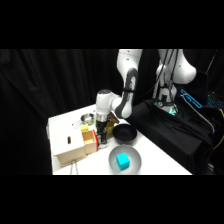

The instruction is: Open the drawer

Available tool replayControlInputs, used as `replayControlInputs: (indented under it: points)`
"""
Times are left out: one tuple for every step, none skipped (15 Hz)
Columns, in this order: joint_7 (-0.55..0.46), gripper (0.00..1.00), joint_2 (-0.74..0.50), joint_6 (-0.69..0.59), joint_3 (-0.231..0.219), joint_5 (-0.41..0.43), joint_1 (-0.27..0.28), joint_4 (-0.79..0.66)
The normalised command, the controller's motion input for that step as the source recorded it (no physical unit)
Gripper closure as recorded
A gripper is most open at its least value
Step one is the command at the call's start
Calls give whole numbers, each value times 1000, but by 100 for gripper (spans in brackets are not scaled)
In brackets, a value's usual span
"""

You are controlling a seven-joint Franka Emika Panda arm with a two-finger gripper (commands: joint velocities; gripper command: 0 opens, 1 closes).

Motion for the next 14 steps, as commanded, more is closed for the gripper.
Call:
replayControlInputs:
  points:
    - [-147,0,-422,129,45,-58,-52,-541]
    - [-140,0,-402,107,43,-58,-46,-495]
    - [-135,0,-387,83,47,-56,-45,-450]
    - [-127,0,-376,19,31,-66,-22,-393]
    - [-123,0,-368,-71,33,-69,-13,-332]
    - [-82,0,-392,-143,-28,-80,58,-273]
    - [-87,0,-403,-190,4,-67,36,-233]
    - [-98,0,-417,-310,5,-79,48,-168]
    - [-55,0,-412,-394,-63,-95,120,-114]
    - [-21,0,-432,-511,-89,-97,153,-59]
    - [-45,0,-470,-561,-43,-82,119,-42]
    - [-23,0,-519,-641,-72,-106,147,-18]
    - [1,0,-542,-714,-72,-104,146,6]
    - [-22,0,-567,-717,-25,-62,105,20]
